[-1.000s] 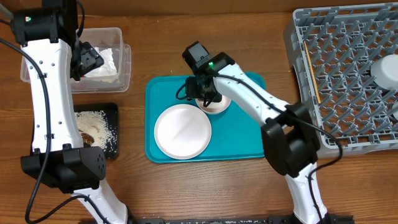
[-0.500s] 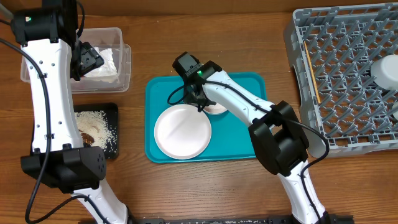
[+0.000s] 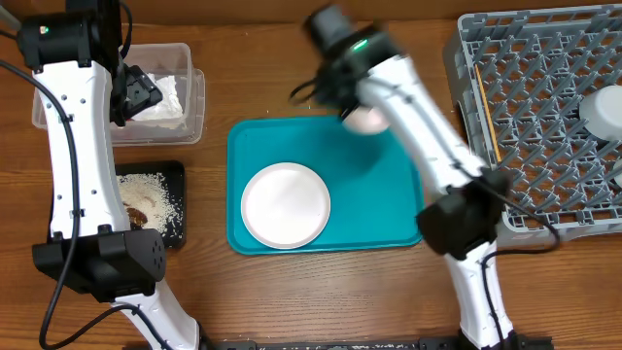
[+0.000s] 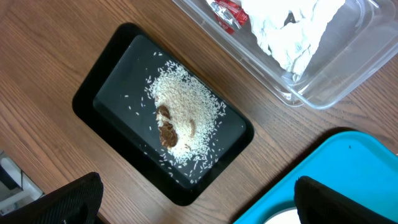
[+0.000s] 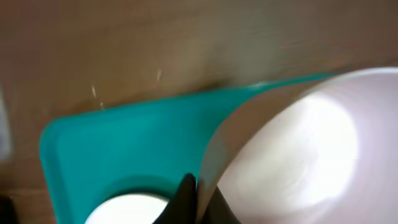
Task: Sort waste into correct bins and load items into the dishwasher
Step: 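Carry the pink bowl to the rack and set it down, release, then return the right gripper to the white plate and grip its rim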
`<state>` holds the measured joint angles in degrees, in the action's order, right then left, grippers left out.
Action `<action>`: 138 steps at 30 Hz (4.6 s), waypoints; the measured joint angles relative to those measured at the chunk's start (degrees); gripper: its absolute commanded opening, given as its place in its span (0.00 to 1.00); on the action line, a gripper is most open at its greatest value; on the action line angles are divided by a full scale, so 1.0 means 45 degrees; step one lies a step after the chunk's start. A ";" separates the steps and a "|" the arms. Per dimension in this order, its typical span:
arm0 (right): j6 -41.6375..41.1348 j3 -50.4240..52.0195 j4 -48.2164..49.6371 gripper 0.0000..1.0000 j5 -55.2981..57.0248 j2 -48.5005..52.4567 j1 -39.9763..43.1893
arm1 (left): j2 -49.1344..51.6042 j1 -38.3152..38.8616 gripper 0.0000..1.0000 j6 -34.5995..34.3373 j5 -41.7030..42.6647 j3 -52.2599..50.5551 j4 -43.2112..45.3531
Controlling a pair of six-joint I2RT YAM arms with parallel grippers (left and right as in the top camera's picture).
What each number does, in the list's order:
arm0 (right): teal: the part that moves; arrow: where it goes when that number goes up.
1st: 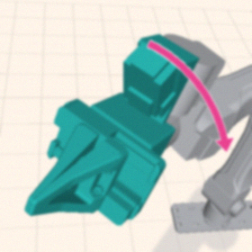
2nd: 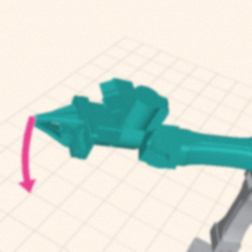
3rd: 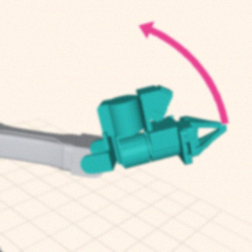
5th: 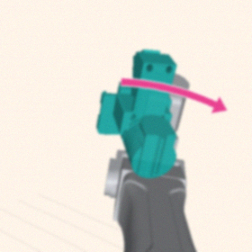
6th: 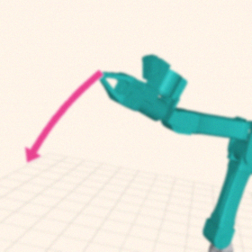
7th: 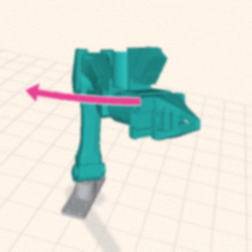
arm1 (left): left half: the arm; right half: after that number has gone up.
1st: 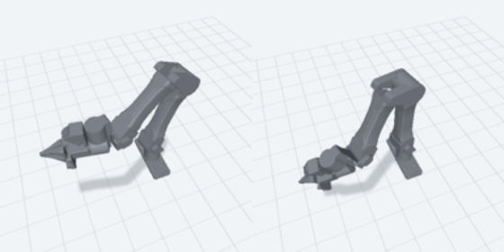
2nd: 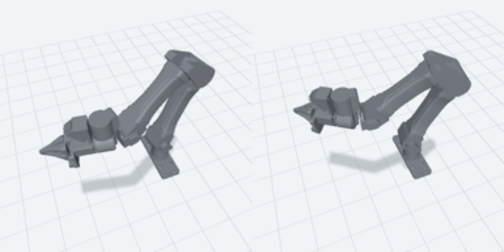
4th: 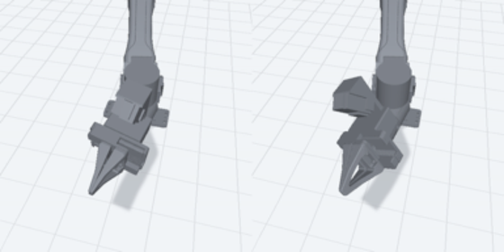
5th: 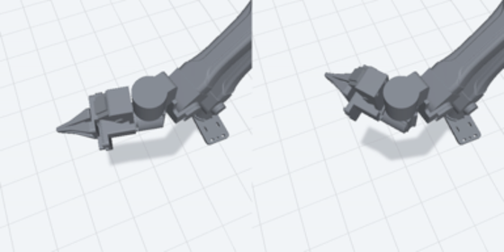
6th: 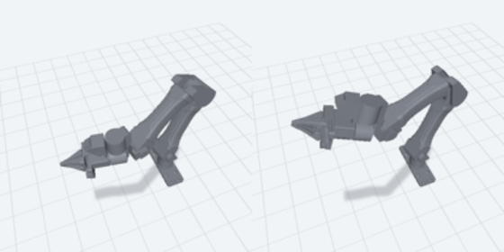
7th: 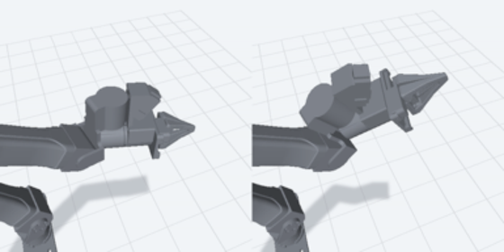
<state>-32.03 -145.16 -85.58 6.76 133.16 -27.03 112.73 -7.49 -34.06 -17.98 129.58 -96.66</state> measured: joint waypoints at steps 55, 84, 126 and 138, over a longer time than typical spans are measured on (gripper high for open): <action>0.0447 0.7422 2.0954 0.42 -1.4430 0.1734 1.3236 | 0.0000 0.0000 1.00 -0.0005 0.0000 0.0000 0.0000; -0.0447 0.7490 1.6602 0.25 -1.0603 -0.2161 1.4260 | 0.0000 0.0000 1.00 -0.0005 0.0000 0.0000 0.0000; 0.3356 0.7349 1.3614 0.92 0.1996 -0.0287 1.1336 | 0.0000 0.0000 1.00 0.0000 -0.0005 0.0000 0.0005; 0.3070 0.7252 0.8893 1.00 -0.4969 -0.7242 1.1244 | 0.0000 0.0000 1.00 -0.0005 -0.0005 0.0000 0.0000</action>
<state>-18.22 -112.53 -45.56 -15.59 100.57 23.57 112.73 -7.49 -34.09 -18.00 129.58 -96.66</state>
